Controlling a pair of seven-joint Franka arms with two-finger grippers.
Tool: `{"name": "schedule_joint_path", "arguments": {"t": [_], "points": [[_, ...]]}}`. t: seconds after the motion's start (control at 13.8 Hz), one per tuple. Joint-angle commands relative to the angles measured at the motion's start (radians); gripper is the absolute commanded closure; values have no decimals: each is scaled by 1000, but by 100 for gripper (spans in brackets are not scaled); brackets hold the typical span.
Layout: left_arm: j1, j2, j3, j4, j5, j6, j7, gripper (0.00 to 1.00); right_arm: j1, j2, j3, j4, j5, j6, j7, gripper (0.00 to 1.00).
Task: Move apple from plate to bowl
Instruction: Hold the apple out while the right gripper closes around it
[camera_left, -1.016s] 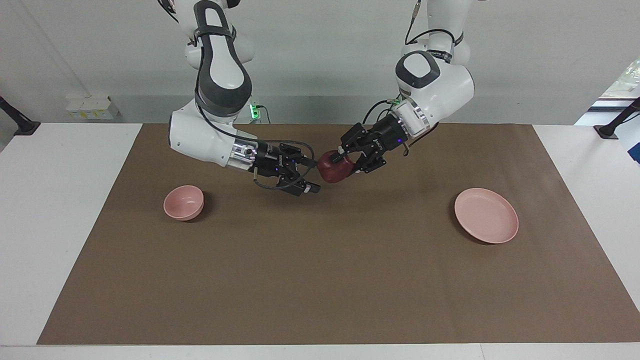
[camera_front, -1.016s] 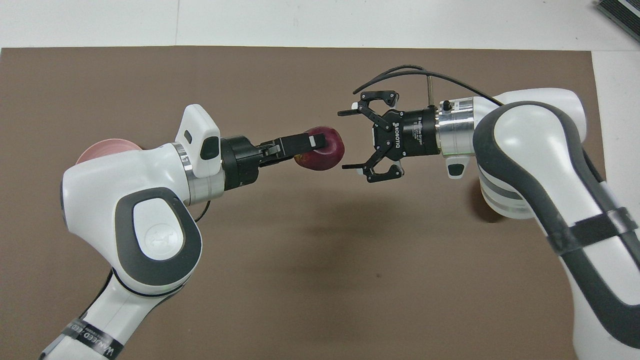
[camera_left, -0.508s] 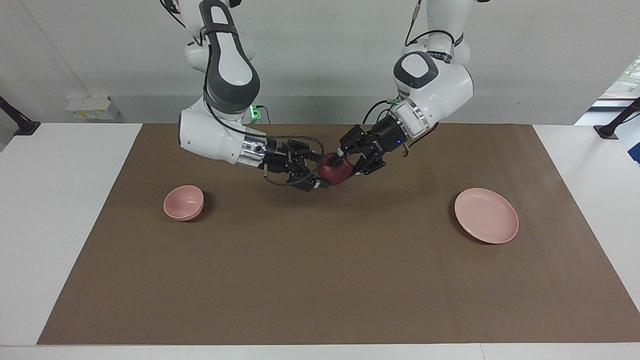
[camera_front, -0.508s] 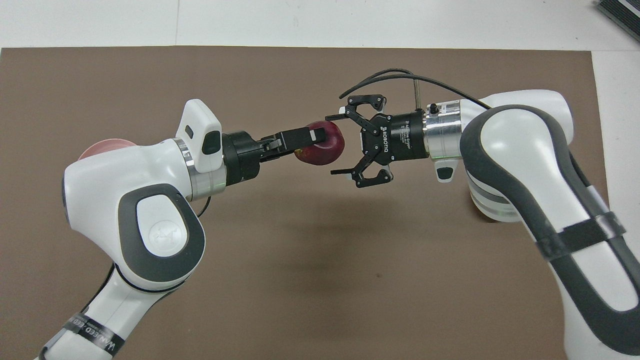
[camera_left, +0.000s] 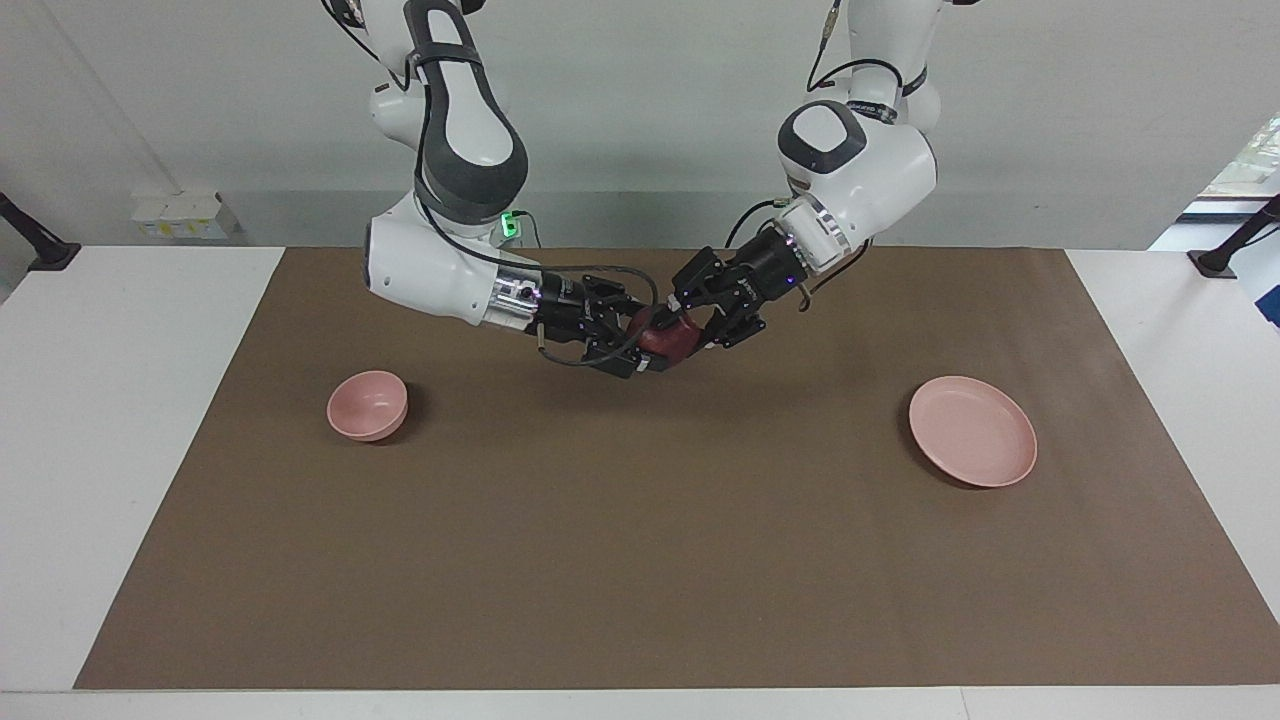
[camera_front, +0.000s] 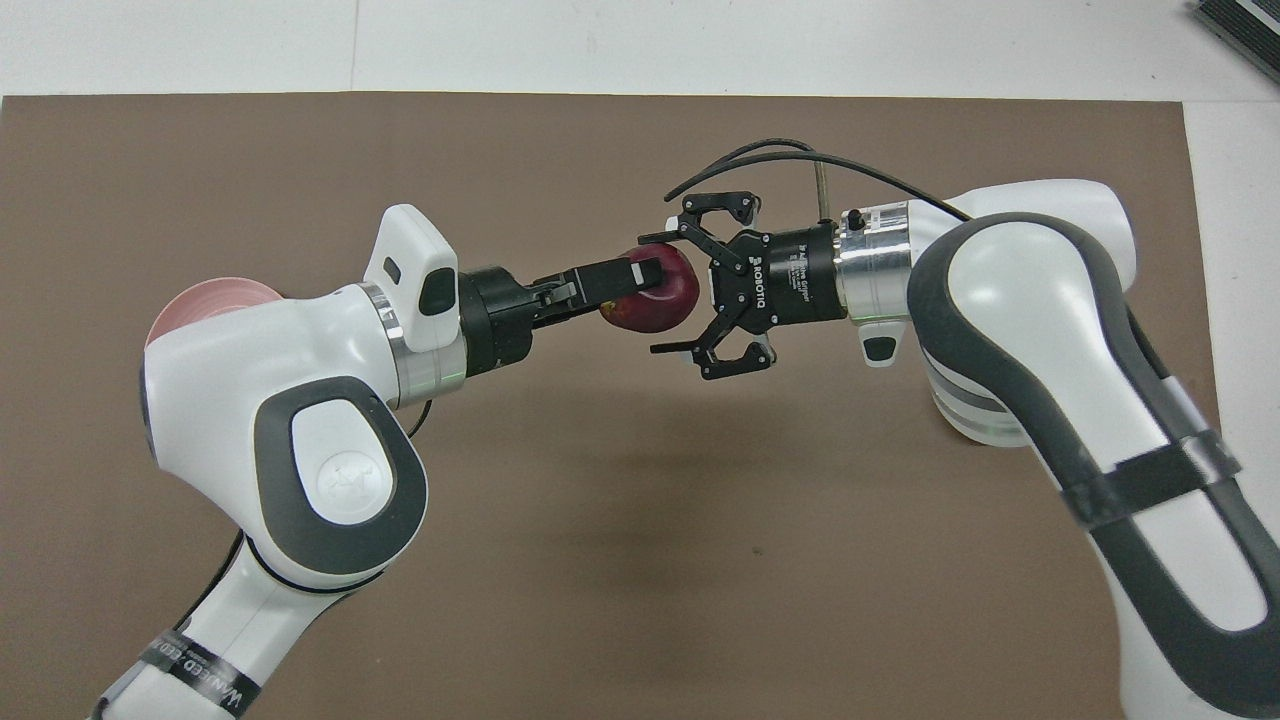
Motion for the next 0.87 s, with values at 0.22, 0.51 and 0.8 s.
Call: {"name": "schedule_joint_path", "arguments": {"t": [0.22,0.51,0.8], "points": [[-15,8,10,17,19,22,-29,77,3,-4,1,1,23,-1,25,100],[-15,8,10,20,24,16,-31,0,-13,-2,1,1,12,-16,-11,100],[-12,8,10,15,27,16,-46,0,-36,-2,-4,0,-11,-30,-57,100]]}}
